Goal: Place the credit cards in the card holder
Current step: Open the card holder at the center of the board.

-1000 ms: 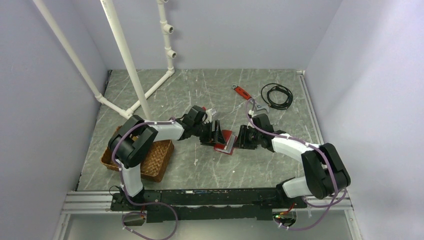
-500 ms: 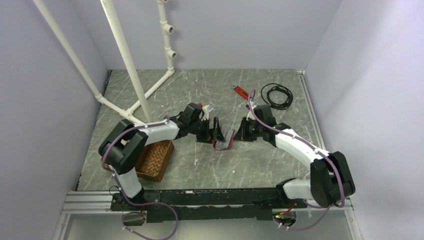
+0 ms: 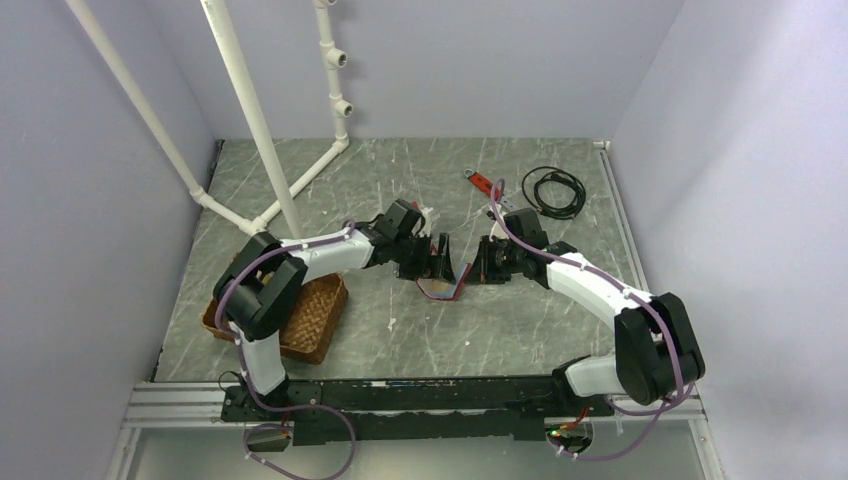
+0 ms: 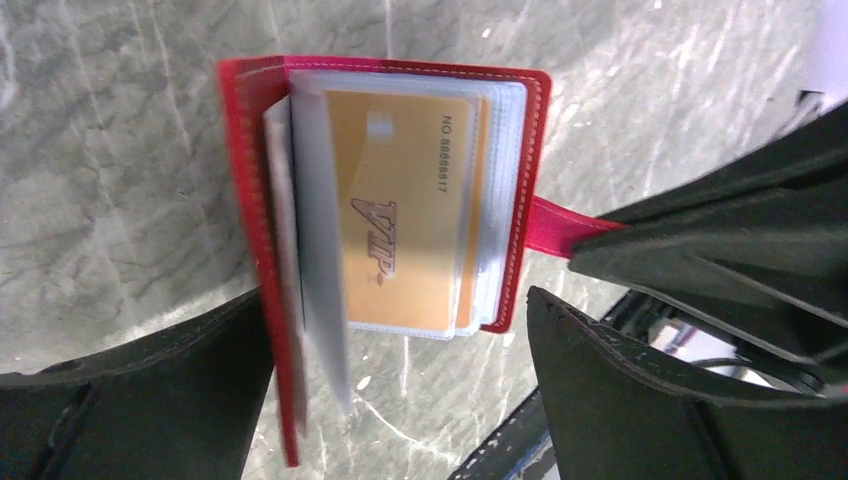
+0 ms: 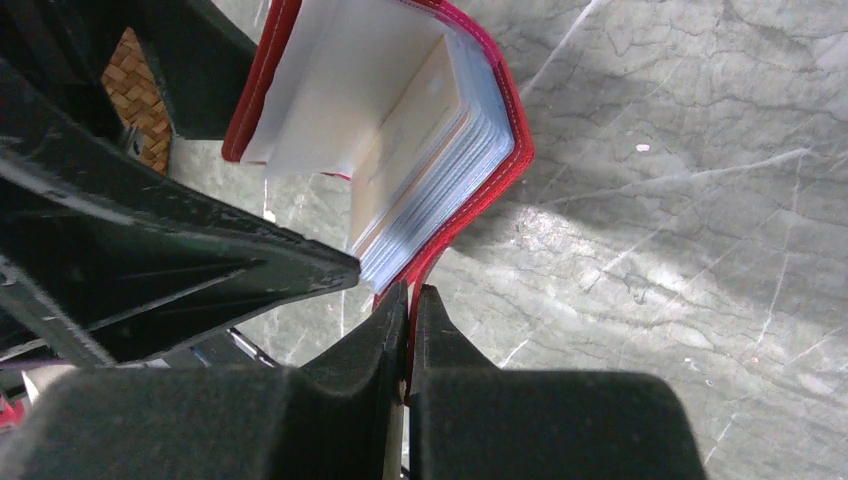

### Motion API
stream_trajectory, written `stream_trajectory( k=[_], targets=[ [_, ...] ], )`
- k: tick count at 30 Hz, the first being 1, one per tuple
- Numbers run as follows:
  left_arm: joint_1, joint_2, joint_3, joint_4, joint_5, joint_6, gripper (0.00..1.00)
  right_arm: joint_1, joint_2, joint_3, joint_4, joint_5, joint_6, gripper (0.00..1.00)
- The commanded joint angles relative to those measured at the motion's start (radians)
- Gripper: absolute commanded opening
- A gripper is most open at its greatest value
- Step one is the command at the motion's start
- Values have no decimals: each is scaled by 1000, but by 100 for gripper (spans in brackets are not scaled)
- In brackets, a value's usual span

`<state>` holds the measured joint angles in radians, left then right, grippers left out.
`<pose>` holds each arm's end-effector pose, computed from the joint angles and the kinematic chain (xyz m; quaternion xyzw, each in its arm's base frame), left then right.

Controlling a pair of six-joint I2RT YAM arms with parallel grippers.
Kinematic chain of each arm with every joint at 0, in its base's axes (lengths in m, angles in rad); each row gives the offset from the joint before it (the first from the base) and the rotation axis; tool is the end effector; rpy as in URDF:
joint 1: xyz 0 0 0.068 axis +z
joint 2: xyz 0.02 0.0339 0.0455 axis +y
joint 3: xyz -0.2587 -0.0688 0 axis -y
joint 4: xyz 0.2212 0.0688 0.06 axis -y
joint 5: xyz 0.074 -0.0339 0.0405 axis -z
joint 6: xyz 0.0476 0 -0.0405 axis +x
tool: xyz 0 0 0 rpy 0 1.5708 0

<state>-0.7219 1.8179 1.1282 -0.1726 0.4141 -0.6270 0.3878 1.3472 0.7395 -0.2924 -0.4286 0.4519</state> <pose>0.2640 -0.2580 0.1806 0.1148 0.9135 -0.3626 0.1447 0.2252 0.1134 0.1968 -0.0404 0.9245 0.3145 0.2118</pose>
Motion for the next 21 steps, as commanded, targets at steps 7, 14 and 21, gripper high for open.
stream_trajectory(
  k=[7, 14, 21],
  targets=[
    [-31, 64, 92, -107, -95, 55, 85, 2, -51, 24, 29, -39, 0, 0],
    [-31, 63, 89, -118, -111, 56, 87, 1, -58, 29, 10, -25, -13, 0],
    [11, 5, 22, -94, -157, 23, 65, 0, -89, 29, -62, 90, -42, 0]
  ],
)
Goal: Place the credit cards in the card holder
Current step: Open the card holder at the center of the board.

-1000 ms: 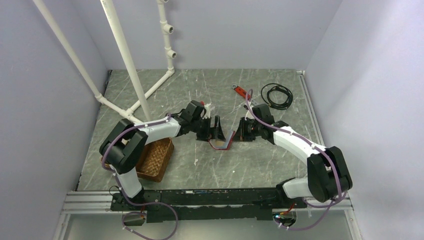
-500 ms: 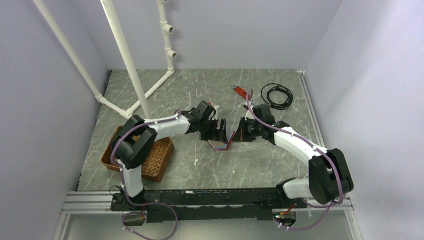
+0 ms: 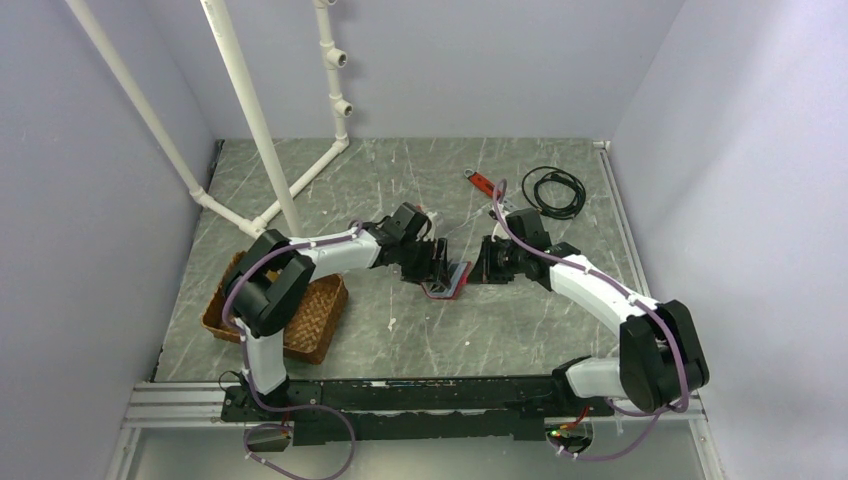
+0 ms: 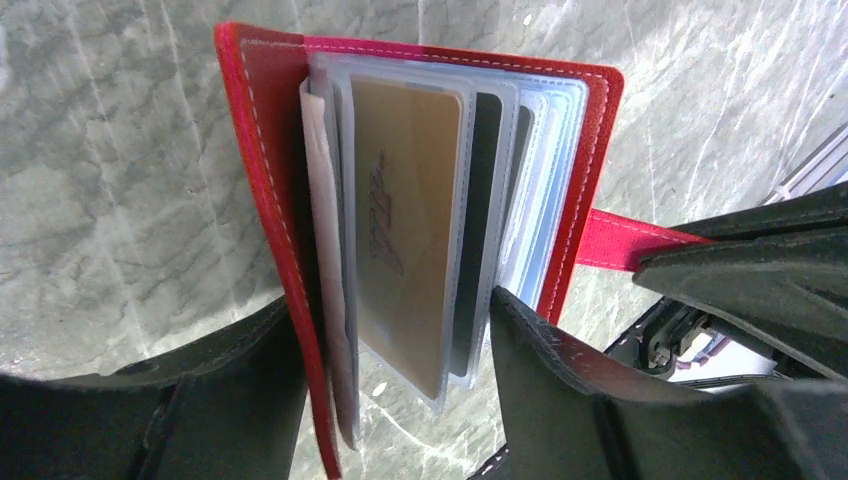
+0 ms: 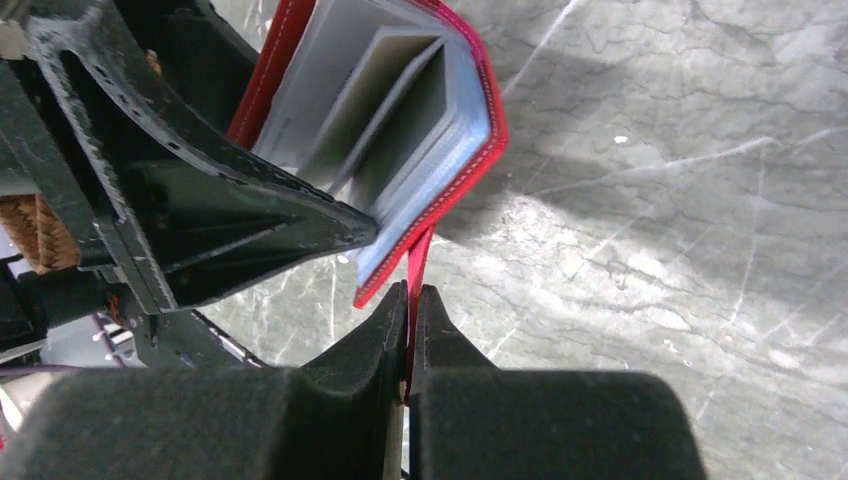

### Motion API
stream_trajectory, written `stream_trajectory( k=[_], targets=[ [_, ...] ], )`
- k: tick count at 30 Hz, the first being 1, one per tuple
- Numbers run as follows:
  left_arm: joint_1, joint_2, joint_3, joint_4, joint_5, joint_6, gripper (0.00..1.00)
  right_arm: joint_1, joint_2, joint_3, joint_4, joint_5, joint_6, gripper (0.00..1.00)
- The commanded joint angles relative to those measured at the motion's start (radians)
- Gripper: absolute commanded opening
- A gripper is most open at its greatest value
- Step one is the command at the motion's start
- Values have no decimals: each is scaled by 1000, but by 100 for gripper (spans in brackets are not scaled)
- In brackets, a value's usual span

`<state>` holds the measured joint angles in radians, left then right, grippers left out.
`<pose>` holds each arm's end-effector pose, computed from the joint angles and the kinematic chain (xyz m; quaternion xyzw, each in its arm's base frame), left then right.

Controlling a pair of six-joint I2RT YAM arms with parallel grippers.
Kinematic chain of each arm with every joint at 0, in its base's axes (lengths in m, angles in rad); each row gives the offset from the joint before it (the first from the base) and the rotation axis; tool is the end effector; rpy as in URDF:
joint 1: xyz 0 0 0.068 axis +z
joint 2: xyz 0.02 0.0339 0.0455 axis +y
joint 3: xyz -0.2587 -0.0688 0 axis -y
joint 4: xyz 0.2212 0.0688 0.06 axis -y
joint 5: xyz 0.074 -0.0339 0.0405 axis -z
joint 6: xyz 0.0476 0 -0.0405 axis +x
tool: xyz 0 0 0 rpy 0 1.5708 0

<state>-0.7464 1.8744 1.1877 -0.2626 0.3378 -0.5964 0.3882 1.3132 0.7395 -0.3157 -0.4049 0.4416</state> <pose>0.2651 -0.2667 0.1699 0.1216 0.9321 -0.3128 0.1364 0.2212 0.1107 0.2025 -0.0425 0.9247 0.3054 0.2232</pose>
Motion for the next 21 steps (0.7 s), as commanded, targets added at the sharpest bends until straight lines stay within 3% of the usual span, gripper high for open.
stream_trajectory(
  k=[1, 13, 19, 21],
  targets=[
    [45, -57, -45, -3, -81, -9, 64, 0, -61, 28, -48, 73, -35, 0],
    [89, -75, -76, -5, -73, -1, 65, -1, -74, 31, -85, 122, -52, 0],
    [90, -31, -66, -28, -93, 14, 61, -1, -59, 49, -150, 277, -62, 0],
    [90, -20, -56, -47, -95, 24, 60, -1, -56, 50, -139, 265, -73, 0]
  ],
)
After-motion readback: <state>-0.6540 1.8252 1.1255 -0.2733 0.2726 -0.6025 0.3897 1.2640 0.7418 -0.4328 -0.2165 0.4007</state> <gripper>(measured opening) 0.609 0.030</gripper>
